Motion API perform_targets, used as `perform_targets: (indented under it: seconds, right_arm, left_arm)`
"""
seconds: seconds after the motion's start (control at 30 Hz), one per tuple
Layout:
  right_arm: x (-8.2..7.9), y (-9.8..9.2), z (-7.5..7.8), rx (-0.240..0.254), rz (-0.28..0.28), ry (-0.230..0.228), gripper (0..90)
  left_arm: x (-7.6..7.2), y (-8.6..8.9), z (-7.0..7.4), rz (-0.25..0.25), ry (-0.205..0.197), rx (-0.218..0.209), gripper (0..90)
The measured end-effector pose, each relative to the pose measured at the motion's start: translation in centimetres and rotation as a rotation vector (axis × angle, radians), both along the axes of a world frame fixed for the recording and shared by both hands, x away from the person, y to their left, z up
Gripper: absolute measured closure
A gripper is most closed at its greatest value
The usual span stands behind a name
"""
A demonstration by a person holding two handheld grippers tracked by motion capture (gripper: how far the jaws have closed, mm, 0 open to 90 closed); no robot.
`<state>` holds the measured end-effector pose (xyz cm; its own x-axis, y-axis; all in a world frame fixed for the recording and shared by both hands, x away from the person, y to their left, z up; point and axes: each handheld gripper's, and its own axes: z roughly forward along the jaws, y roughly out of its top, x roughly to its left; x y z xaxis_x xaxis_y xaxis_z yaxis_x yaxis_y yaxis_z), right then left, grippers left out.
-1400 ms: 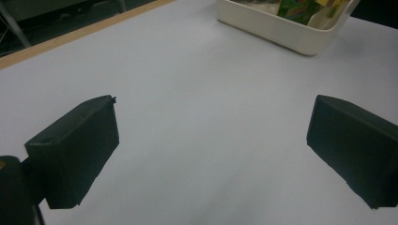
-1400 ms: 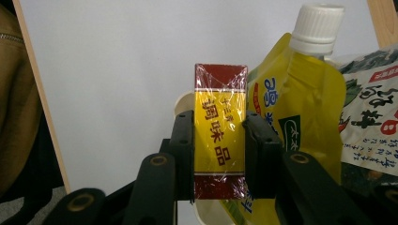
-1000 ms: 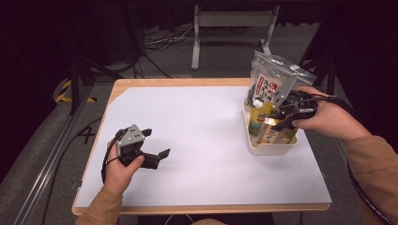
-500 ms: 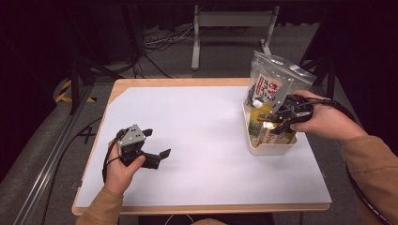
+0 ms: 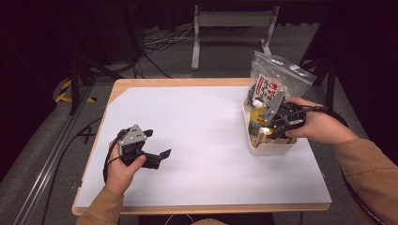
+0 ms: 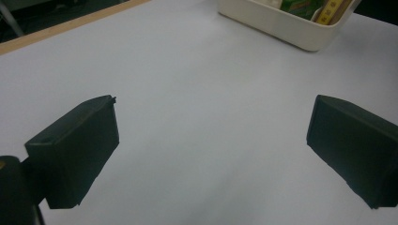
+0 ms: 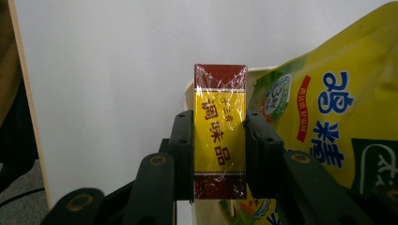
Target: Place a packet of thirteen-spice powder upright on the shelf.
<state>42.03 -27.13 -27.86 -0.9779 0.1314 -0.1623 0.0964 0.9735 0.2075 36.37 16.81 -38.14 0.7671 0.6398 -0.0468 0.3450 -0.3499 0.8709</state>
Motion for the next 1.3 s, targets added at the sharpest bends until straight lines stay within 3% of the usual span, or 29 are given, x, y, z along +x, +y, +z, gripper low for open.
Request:
perform_targets:
  seconds: [0.33,0.77,0.83,0.9,1.1,1.23,1.27,1.3]
  right_arm:
    - [-0.1,-0.2,-0.8,-0.02,0.01,-0.015,67.6]
    - [-0.2,-0.4,-0.6,0.032,-0.001,-0.031,56.2]
    - [-0.4,-0.5,-0.5,0.07,-0.029,-0.028,49.4]
    - [-0.7,-0.5,-0.3,0.098,-0.037,-0.035,48.3]
    - [-2.3,-0.8,0.3,0.247,-0.083,-0.105,41.7]
    - [-3.4,-1.7,0.4,0.353,-0.135,-0.145,38.8]
    - [-3.4,-1.7,0.4,0.353,-0.135,-0.145,38.8]
    - [-4.0,-2.4,0.4,0.393,-0.161,-0.168,38.7]
  left_arm:
    - [0.1,-0.1,0.0,-0.005,0.004,0.005,3.3]
    - [0.0,-0.1,0.0,-0.006,0.009,0.006,3.3]
    - [-0.1,0.0,0.1,-0.005,0.007,0.006,3.3]
    - [-0.4,0.3,0.1,-0.002,0.006,0.007,3.3]
    - [-1.3,1.4,0.1,0.013,-0.004,0.006,3.1]
    - [-1.7,1.9,0.0,0.015,-0.004,0.016,3.1]
    - [-1.9,2.1,0.0,0.015,-0.004,0.018,3.1]
    - [-2.2,2.5,-0.1,0.021,-0.003,0.017,3.1]
